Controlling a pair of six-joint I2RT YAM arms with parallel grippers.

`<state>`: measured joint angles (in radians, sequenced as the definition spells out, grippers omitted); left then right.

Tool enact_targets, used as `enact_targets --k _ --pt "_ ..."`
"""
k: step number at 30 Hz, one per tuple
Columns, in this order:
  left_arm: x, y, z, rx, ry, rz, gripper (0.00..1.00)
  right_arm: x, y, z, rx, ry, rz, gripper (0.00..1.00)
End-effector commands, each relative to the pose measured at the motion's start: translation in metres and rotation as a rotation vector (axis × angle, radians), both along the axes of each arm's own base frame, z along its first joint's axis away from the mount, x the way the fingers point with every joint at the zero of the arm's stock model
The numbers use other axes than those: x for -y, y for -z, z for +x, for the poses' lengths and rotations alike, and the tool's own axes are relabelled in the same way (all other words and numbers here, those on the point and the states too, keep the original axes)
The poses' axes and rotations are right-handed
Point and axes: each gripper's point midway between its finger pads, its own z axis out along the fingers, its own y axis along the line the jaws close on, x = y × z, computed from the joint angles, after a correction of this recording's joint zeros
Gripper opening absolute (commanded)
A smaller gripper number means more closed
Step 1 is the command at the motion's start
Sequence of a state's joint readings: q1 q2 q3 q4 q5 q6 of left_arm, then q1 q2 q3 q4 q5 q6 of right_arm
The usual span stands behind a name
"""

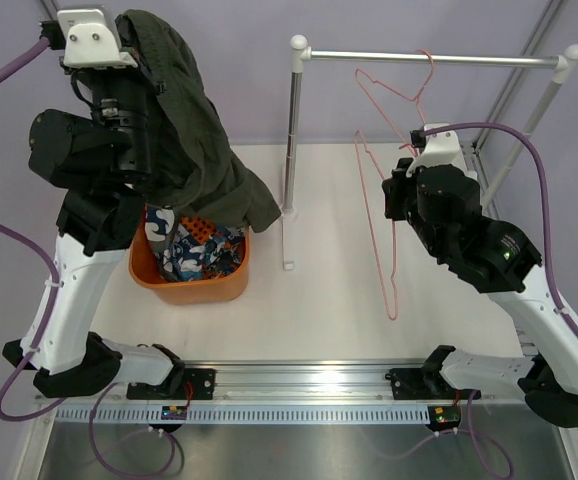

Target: Remove the shorts from the hanger

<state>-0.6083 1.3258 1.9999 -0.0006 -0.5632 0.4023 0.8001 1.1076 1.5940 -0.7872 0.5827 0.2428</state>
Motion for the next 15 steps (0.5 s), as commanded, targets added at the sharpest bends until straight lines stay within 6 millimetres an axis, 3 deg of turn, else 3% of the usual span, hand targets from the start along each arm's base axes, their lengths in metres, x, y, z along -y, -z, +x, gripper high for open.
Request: enact_targets --k 1,9,12,15 --pt "-0.022 -0.058 -0.044 0.200 0.042 -0.091 0.00 0.003 -0.011 -0.002 0.019 -0.002 0.022 0.00" --pt "-0.033 -0.067 -0.059 0.231 0.020 -0.084 0.00 0.000 -0.012 -0.002 0.012 -0.011 0.026 0.00" --pt "-0.035 -0.057 -0.057 0.216 0.003 -0.083 0.00 -0.002 -0.008 -0.001 0.003 -0.013 0.023 0.00" --pt "-0.034 -0.033 -0.046 0.174 -0.017 -0.073 0.00 -0.003 -0.003 0.000 -0.002 -0.013 0.023 0.00"
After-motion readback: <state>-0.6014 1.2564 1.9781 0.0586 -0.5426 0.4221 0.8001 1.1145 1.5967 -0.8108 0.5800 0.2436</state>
